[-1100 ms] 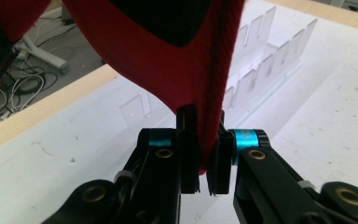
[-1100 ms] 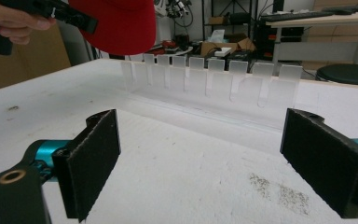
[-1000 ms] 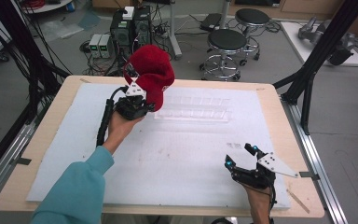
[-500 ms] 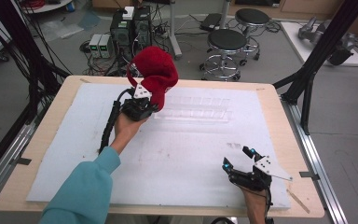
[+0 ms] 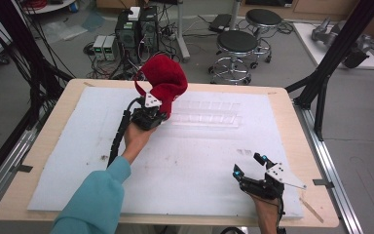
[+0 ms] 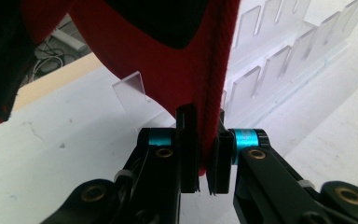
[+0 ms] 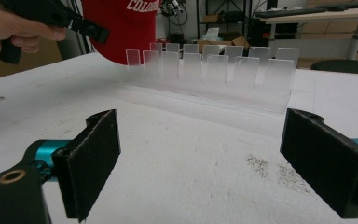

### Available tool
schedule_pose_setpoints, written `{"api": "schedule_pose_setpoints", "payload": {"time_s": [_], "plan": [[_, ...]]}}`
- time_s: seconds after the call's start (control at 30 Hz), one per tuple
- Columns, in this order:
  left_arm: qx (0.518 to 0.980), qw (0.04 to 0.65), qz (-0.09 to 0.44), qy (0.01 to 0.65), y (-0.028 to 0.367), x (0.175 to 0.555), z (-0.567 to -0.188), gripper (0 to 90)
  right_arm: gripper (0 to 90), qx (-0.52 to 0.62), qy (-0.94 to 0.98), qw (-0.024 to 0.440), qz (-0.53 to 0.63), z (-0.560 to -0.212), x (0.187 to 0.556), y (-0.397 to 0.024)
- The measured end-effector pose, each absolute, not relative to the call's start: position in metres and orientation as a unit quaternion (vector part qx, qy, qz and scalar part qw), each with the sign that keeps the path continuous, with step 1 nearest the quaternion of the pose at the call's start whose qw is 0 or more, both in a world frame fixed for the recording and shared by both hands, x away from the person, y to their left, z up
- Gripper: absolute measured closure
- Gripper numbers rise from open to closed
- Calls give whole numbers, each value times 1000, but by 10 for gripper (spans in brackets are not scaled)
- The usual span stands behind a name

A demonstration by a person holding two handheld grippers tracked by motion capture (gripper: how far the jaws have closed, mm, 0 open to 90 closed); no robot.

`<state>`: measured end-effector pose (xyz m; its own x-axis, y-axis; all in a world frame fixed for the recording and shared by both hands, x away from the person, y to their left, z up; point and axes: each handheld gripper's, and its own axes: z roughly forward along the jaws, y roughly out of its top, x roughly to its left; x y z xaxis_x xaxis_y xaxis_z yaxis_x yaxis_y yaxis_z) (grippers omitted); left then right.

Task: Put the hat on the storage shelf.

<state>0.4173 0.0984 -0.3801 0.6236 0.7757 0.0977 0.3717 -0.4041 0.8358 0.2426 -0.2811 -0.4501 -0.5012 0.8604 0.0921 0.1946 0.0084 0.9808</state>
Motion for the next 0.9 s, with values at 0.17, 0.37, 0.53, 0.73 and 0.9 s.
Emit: {"api": "schedule_pose_setpoints", "payload": {"time_s": [0.17,0.37,0.53,0.73,0.9], "plan": [[798,420,249,354,100,415,-386,850,109,398,653,295,573,-450,242,-280],[800,421,241,354,102,411,-392,836,110,394,654,298,573,-451,240,-279],[803,418,239,352,103,410,-393,831,109,389,643,310,583,-451,237,-280],[794,426,236,364,105,410,-395,702,110,390,640,310,584,-452,238,-281],[789,440,213,371,109,409,-395,427,110,390,641,310,584,-452,238,-281]]}}
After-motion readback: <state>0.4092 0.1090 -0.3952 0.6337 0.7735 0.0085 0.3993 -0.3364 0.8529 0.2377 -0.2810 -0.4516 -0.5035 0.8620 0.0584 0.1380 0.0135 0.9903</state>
